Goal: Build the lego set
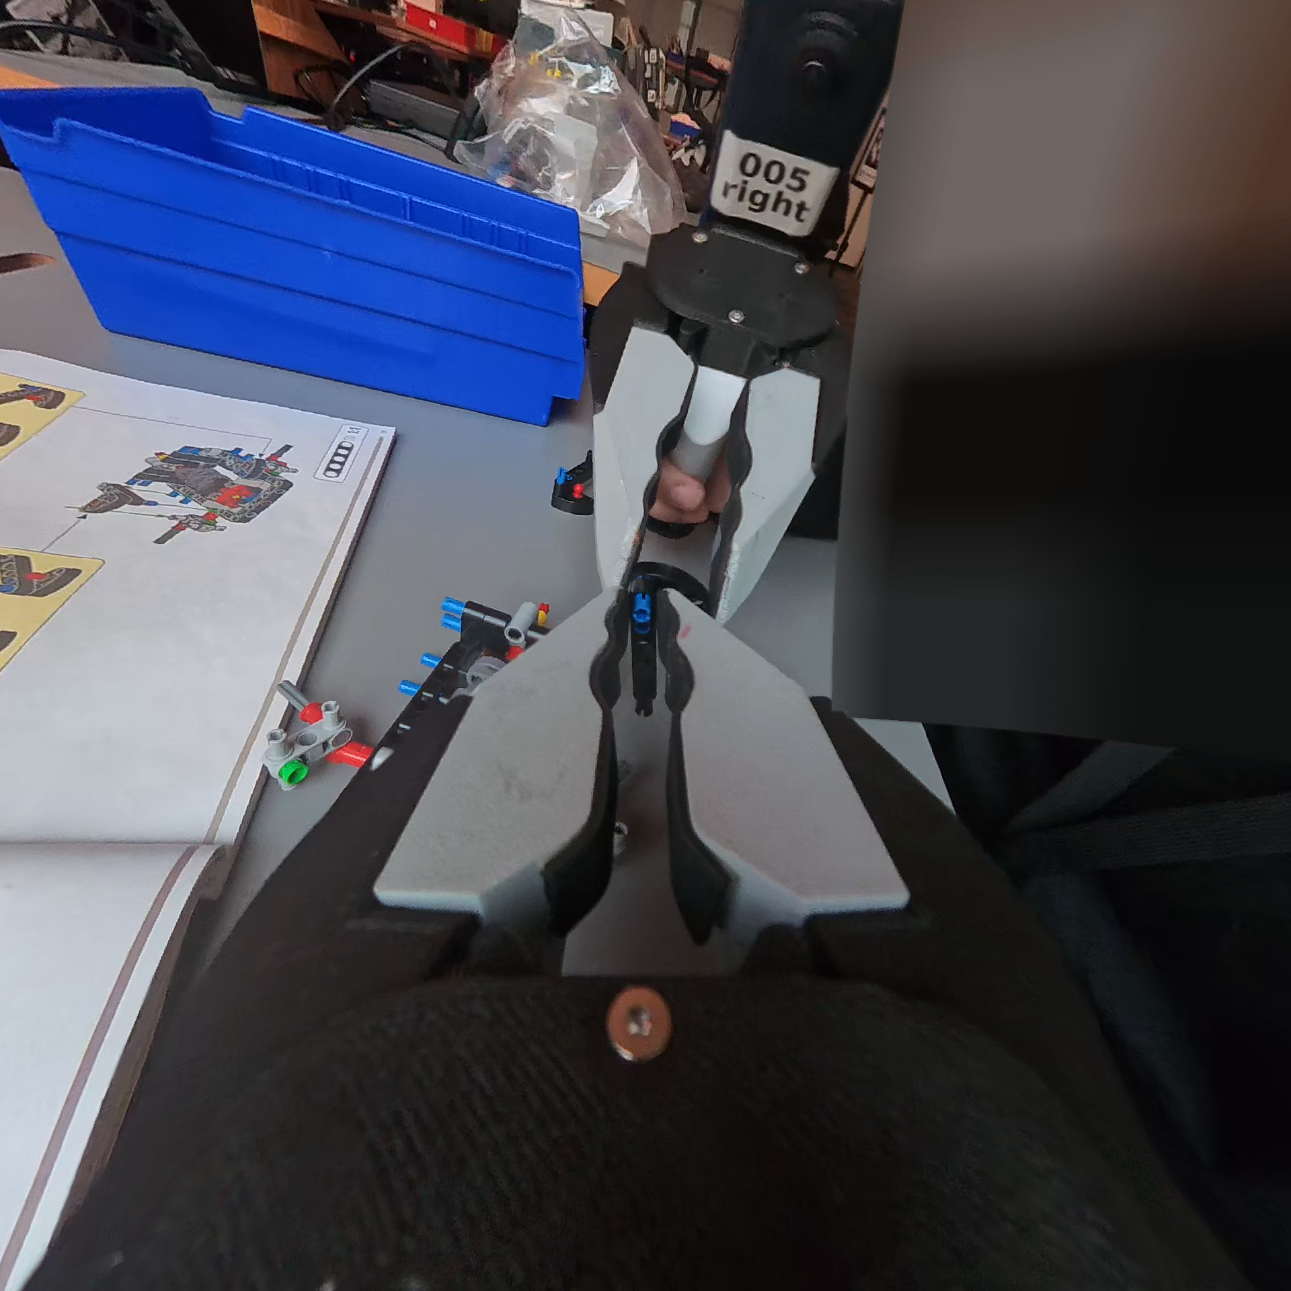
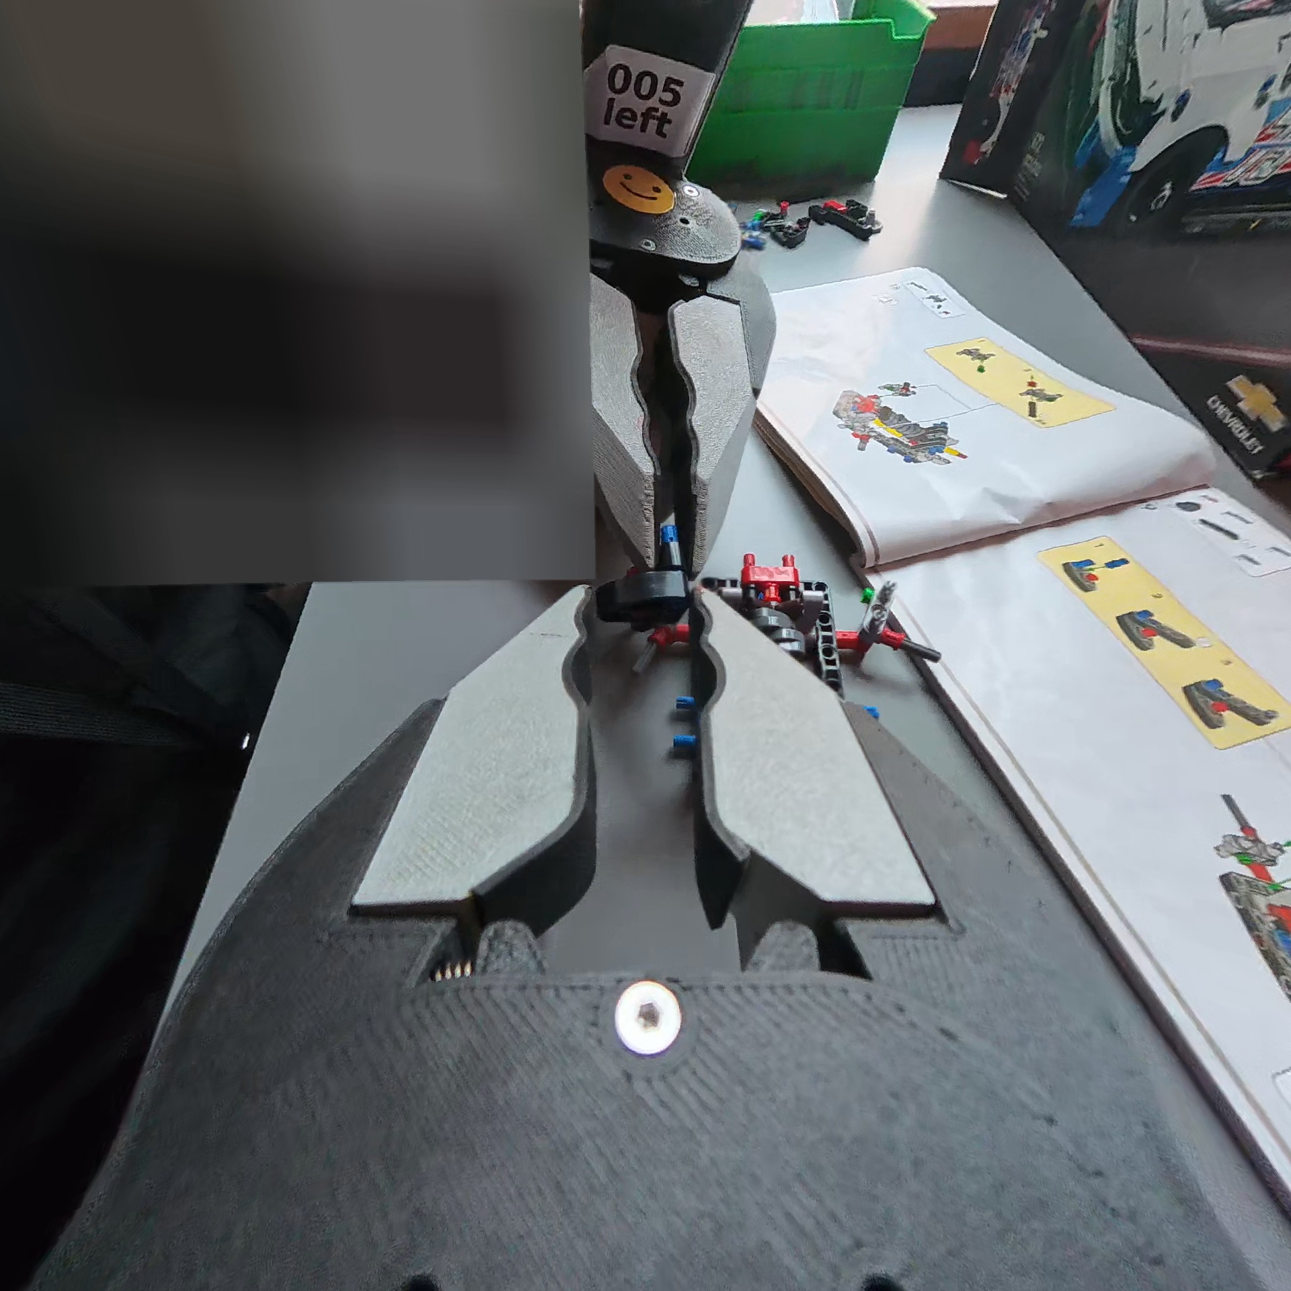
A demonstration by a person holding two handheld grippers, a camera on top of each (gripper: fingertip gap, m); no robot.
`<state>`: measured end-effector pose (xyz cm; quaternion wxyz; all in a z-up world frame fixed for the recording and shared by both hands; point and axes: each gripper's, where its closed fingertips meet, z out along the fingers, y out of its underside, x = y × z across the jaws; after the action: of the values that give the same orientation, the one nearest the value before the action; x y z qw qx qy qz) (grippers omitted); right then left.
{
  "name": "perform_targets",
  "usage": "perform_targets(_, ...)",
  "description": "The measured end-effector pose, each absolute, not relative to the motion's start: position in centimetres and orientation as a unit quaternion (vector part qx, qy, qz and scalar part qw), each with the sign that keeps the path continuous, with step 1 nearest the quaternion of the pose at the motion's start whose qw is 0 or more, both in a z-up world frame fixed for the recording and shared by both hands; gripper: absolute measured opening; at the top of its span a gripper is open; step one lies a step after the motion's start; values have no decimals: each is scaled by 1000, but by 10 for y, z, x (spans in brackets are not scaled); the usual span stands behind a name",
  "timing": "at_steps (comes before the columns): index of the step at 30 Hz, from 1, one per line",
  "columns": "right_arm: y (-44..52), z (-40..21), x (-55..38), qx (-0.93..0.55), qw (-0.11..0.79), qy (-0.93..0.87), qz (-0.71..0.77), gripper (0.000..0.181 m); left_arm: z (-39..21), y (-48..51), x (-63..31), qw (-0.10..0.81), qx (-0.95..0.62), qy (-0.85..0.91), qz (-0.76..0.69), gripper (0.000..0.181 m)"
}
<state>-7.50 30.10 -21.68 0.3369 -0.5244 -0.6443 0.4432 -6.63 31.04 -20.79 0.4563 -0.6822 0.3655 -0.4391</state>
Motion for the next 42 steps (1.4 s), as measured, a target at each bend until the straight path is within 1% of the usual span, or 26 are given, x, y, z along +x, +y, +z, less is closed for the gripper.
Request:
perform_targets(2,300,-221,-74,-527,321,-650,443,22,-213,309,-65,440,-689,369,-443,4)
perform_targets(5,300,-229,-72,-523,323,-672,412,23,-221,308,-66,423,-700,383,-429,4)
perform_targets(10,298,-240,-69,-523,308,-696,383,23,-236,305,-64,409,-718,418,-377,4)
perform_targets(14,289,-242,-70,-514,293,-705,391,22,-251,299,-60,376,-734,443,-352,4)
perform_targets(16,290,-247,-71,-515,303,-709,374,22,-255,302,-61,384,-742,445,-323,4)
perform_targets(21,290,-259,-65,-535,257,-708,384,22,-263,298,-60,359,-750,458,-316,4)
perform_targets(28,292,-263,-62,-536,262,-707,380,22,-262,298,-60,349,-750,447,-340,4)
perform_targets(32,289,-264,-60,-537,244,-700,403,22,-266,295,-58,339,-752,459,-329,3)
perform_targets(42,289,-264,-60,-530,258,-709,388,22,-268,296,-58,352,-751,467,-305,3)
